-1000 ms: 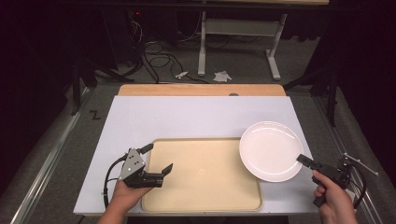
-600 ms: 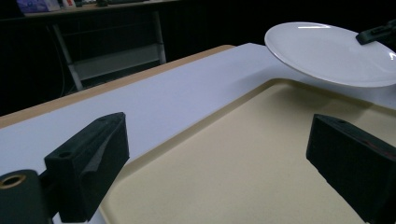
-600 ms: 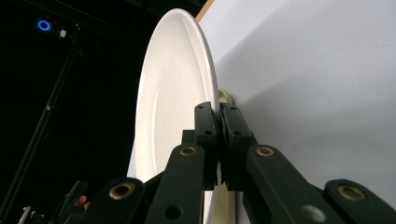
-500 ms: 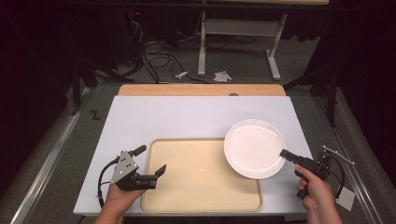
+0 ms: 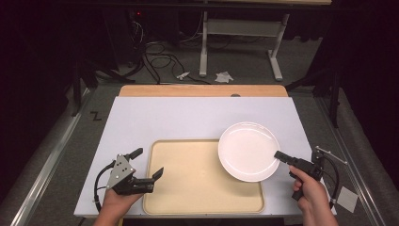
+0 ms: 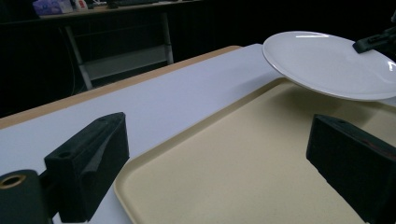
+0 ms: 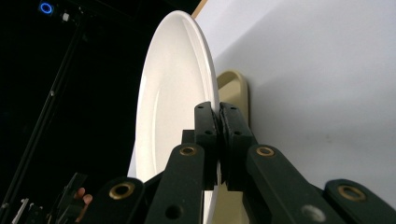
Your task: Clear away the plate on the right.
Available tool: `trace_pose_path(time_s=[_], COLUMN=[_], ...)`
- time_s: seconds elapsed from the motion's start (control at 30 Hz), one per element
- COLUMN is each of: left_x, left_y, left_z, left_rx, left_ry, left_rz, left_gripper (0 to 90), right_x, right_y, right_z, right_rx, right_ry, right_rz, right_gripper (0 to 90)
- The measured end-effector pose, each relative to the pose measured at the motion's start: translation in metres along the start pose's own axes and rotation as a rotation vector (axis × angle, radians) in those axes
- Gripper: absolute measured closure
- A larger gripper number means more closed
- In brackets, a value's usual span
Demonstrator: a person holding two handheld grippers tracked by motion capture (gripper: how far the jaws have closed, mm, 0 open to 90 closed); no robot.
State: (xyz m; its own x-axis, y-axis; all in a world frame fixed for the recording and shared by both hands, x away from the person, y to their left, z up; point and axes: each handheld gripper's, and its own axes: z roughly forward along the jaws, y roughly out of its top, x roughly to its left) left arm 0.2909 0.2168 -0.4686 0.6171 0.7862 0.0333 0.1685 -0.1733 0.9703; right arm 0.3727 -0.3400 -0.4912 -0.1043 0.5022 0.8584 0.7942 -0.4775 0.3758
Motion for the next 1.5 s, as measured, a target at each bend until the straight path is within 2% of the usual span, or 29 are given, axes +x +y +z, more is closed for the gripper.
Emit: trace_pose_path(time_s=[0.23, 0.43, 0.47, 0.57, 0.6, 0.77, 1.17, 1.5], left_x=[-0.001, 0.0, 0.001, 0.001, 0.001, 0.002, -0.001, -0.001], left_y=[0.0, 0.0, 0.0, 0.0, 0.0, 0.0, 0.0, 0.0], left_z=[0.001, 0.0, 0.0, -0.001, -0.001, -0.001, 0.0, 0.0], left_rx=[0.004, 0.002, 0.0, -0.002, -0.005, -0.003, 0.0, 0.001], left_ry=[-0.004, 0.001, 0.003, 0.002, 0.002, 0.001, -0.007, -0.009], left_rz=[0.008, 0.002, 0.004, 0.008, 0.008, 0.008, 0.015, 0.017], left_gripper=[6.5, 6.5, 6.5, 6.5, 6.5, 6.5, 6.5, 6.5], right_x=[0.007, 0.022, 0.029, 0.036, 0.042, 0.052, 0.059, 0.058], right_y=[-0.006, -0.014, -0.016, -0.018, -0.021, -0.028, -0.044, -0.051], right_z=[0.008, 0.023, 0.03, 0.036, 0.042, 0.055, 0.074, 0.084], right_rx=[0.031, 0.076, 0.099, 0.118, 0.134, 0.17, 0.225, 0.252], right_ry=[0.007, 0.021, 0.028, 0.029, 0.035, 0.052, 0.07, 0.05], right_rz=[-0.023, -0.055, -0.065, -0.093, -0.112, -0.128, -0.151, -0.16], right_gripper=[89.3, 89.3, 89.3, 89.3, 89.3, 89.3, 89.3, 89.3])
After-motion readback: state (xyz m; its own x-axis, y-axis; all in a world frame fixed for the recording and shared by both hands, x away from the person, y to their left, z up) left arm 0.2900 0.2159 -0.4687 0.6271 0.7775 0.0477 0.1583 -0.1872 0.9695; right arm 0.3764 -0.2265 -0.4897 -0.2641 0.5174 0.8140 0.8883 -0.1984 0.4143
